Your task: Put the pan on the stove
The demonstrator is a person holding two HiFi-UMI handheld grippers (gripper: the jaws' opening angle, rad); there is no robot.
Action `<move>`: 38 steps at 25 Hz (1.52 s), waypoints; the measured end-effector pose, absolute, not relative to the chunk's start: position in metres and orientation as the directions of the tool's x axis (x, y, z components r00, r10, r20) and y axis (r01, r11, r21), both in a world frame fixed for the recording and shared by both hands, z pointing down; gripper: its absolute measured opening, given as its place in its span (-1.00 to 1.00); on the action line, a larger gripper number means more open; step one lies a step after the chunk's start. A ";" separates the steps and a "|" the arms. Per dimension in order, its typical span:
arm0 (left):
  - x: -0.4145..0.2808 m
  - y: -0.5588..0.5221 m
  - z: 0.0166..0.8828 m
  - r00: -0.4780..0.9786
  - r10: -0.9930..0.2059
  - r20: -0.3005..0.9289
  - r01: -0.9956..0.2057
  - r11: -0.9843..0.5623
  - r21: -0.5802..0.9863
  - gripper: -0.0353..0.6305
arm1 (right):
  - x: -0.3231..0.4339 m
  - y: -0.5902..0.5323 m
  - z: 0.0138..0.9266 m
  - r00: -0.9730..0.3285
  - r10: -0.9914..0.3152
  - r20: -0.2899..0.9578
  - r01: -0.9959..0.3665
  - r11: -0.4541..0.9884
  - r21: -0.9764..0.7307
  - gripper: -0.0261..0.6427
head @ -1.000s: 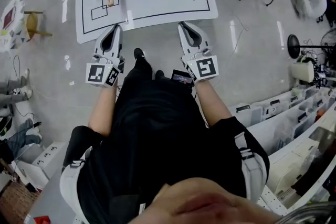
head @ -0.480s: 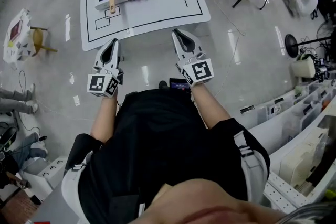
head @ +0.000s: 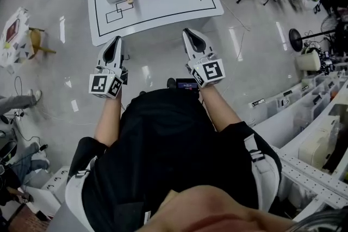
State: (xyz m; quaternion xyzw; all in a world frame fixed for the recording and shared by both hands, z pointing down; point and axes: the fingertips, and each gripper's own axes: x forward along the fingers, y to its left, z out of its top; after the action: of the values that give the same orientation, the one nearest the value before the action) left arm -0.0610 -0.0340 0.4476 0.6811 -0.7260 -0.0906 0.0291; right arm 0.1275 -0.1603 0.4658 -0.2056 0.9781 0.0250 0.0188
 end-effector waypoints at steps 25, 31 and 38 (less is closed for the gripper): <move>-0.077 0.016 0.487 -0.004 -1.000 -0.009 -0.984 0.003 0.176 -0.82 | 0.110 -0.111 0.497 -0.906 -0.423 0.017 -0.424 0.906 -0.016 -0.85; -0.062 0.003 0.499 -0.006 -1.000 0.024 -0.985 0.010 0.171 -0.82 | 0.138 -0.136 0.505 -0.886 -0.463 0.028 -0.464 0.885 -0.034 -0.85; -0.039 0.001 0.506 0.080 -0.995 0.058 -0.986 -0.070 0.153 -0.82 | 0.146 -0.143 0.513 -0.893 -0.449 0.017 -0.450 0.891 -0.064 -0.85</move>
State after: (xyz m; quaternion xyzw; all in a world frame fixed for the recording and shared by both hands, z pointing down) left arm -0.0393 0.0008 0.5057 0.7308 -0.6776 -0.0308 0.0763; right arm 0.1459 -0.1433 0.5130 -0.2312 0.9723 -0.0333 -0.0011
